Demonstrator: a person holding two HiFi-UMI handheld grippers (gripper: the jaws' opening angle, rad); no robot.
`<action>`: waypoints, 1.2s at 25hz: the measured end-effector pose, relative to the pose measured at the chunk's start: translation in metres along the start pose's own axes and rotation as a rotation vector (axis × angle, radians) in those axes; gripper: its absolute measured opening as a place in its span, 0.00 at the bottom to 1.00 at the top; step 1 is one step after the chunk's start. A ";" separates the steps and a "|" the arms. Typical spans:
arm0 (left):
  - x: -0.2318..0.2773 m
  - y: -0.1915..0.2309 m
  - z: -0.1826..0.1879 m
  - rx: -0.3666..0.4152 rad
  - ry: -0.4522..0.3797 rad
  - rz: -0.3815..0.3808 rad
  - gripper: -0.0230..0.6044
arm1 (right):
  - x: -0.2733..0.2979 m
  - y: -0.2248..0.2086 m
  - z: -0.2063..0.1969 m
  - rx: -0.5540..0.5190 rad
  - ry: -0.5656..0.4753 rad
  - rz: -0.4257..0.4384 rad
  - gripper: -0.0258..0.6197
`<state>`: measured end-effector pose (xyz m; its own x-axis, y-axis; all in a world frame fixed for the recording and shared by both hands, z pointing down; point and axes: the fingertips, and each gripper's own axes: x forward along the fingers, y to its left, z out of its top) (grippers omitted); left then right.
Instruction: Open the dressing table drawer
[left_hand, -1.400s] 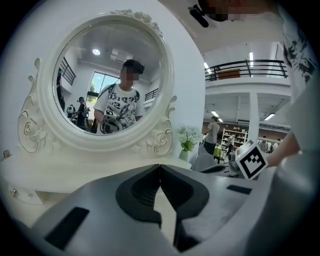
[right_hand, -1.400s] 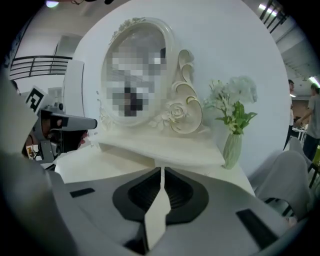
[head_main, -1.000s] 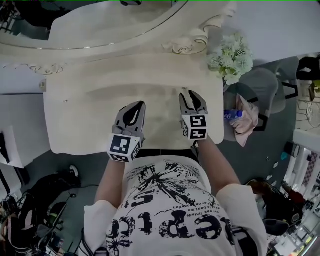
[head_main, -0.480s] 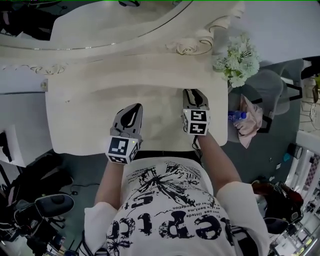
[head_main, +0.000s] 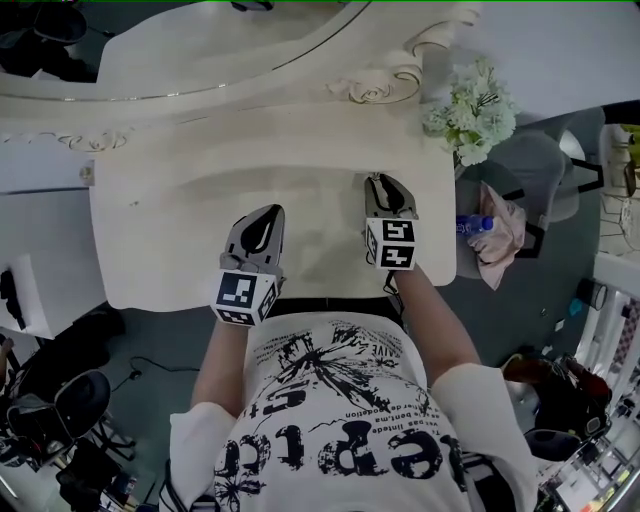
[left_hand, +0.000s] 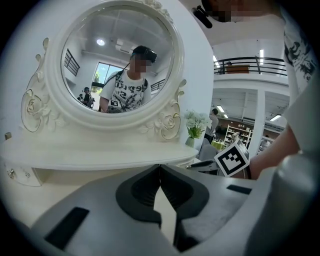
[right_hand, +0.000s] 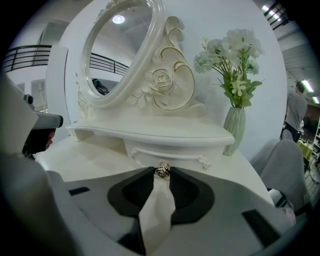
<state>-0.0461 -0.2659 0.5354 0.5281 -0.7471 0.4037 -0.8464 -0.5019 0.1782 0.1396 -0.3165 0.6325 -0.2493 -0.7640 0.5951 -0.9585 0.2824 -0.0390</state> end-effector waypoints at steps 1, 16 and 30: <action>0.000 -0.001 0.000 0.000 0.000 -0.003 0.07 | -0.002 0.001 -0.001 0.002 0.002 0.002 0.21; -0.003 -0.010 -0.007 0.007 0.017 -0.041 0.07 | -0.022 0.009 -0.020 -0.002 0.015 0.013 0.21; -0.004 -0.020 -0.005 0.017 0.013 -0.075 0.07 | -0.042 0.016 -0.034 0.001 0.027 0.032 0.20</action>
<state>-0.0315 -0.2511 0.5350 0.5887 -0.7014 0.4019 -0.8032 -0.5635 0.1932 0.1394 -0.2595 0.6343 -0.2762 -0.7387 0.6149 -0.9502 0.3058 -0.0595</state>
